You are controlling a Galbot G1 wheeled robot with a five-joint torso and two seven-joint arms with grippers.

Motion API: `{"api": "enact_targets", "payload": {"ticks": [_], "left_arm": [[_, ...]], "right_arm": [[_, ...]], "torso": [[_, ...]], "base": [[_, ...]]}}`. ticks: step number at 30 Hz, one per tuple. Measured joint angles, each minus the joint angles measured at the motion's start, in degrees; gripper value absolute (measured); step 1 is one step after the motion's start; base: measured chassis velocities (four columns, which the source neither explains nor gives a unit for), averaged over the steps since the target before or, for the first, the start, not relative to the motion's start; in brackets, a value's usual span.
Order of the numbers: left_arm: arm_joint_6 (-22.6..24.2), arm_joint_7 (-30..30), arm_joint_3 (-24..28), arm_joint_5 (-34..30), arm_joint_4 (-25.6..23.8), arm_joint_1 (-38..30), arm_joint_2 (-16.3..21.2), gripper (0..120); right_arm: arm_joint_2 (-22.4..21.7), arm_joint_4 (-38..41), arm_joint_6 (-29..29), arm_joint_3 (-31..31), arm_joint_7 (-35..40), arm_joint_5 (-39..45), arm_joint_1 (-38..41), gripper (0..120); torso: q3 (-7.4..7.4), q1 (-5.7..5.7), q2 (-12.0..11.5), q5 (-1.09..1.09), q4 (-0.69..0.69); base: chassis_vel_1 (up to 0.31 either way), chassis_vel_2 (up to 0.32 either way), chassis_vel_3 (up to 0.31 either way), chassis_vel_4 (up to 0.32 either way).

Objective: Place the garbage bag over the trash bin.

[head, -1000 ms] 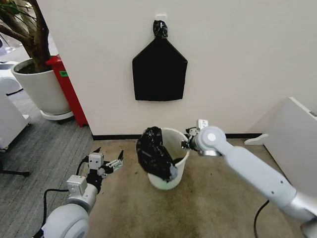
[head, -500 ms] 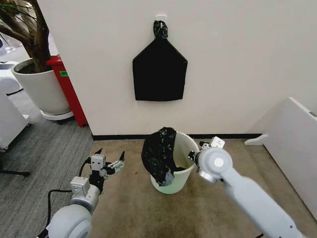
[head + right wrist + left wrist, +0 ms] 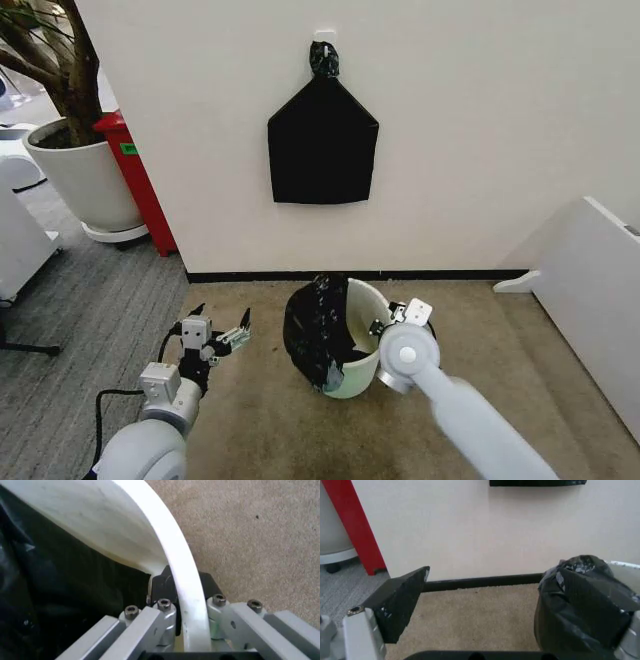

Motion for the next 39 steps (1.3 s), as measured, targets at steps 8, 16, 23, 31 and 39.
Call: {"api": "enact_targets", "payload": {"ticks": [8, 16, 23, 31, 39], "left_arm": [[-0.3, 0.3, 0.0, 0.3, 0.0, -0.2, 0.0, 100], [-0.5, 0.3, 0.0, 0.2, -0.3, -0.7, 0.2, 100], [0.5, 0.2, 0.7, -2.0, -0.7, -2.8, 1.0, 100], [7.1, -1.5, 4.7, -11.1, 2.4, -11.8, 4.0, 100], [17.7, -5.5, 11.7, -18.4, 7.3, -27.8, 3.7, 100]], "right_arm": [[0.1, -1.4, 0.1, -1.8, -1.6, -3.2, -1.5, 0], [-1.3, 1.3, 0.1, -2.4, -2.0, -3.8, -2.7, 28], [-6.7, 9.4, -0.9, 1.8, -2.0, 0.9, -3.1, 56], [-13.4, 17.8, -2.1, 7.9, -9.5, -3.0, -8.9, 86], [-12.5, 19.8, -2.1, 8.4, -9.9, -5.1, -11.4, 100]], "torso": [[0.00, 0.00, 0.0, 0.00, -0.01], [0.01, 0.00, 0.0, 0.04, 0.00], [0.00, 0.00, 0.0, 0.01, 0.01], [0.00, 0.00, 0.0, 0.01, -0.02], [0.01, 0.01, 0.0, 0.01, 0.00]], "base": [[0.000, 0.000, 0.000, 0.000], [0.000, 0.000, 0.000, 0.000], [0.000, 0.000, 0.000, 0.000], [0.000, 0.000, 0.000, 0.000], [0.000, 0.000, 0.000, 0.000]]}}
